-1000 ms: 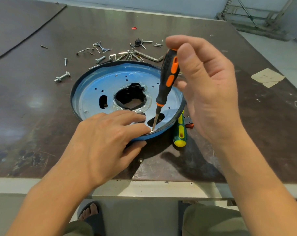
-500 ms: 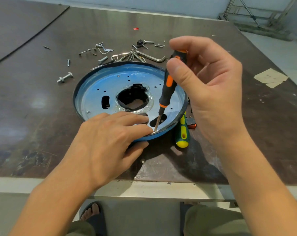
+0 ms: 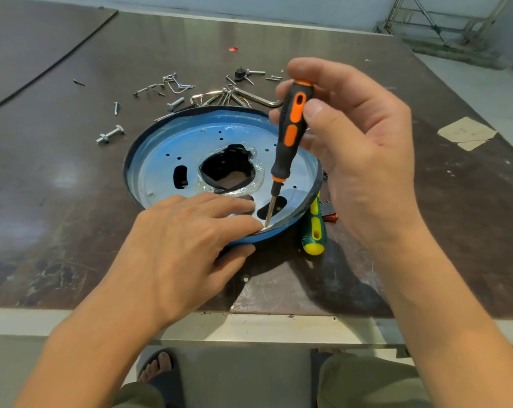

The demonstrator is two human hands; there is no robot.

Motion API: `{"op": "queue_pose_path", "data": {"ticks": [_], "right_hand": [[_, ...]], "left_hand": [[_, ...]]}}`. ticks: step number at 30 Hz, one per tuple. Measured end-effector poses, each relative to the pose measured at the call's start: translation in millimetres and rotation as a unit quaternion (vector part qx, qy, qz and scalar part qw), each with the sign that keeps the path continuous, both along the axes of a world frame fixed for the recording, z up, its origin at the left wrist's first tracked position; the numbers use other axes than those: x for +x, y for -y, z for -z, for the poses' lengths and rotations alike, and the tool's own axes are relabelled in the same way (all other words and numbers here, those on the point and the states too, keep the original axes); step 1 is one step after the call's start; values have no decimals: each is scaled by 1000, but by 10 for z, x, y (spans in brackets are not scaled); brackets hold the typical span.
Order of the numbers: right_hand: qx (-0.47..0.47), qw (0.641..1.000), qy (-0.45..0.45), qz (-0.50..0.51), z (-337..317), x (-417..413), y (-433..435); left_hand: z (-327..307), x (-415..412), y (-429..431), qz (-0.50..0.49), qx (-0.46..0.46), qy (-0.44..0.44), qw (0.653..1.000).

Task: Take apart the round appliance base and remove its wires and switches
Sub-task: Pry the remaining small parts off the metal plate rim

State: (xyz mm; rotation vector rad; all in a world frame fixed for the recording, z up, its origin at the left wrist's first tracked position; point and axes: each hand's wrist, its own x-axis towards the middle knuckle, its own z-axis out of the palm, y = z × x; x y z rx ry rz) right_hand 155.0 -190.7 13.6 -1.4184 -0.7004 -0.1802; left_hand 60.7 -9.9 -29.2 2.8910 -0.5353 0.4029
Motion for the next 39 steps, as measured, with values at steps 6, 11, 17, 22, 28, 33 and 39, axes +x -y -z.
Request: {"op": "queue_pose_path", "data": {"ticks": [6,11,17,22,28,33,39], "right_hand": [[5,1000,23,19,-24,-8,-15],[30,999,-6,-21,2,14,13],[28,999,5,22,0,5,-20],[58,997,-41,2,2,26,12],[27,999,-1,39,-14,1,-25],[35,999,-17,31,-7,26,23],[3,999,1,47,-50,-26,2]], "left_hand": [[14,8,-7,0,8,-2,1000],[11,9,-3,3,5,1,1000],[6,2,-7,1,5,1,1000],[7,5,-8,3,-5,4,1000],[4,5,2,5,-6,3,1000],[20,17,-6,7,-16,6,1000],[1,8,-2,7,-13,8,1000]]}}
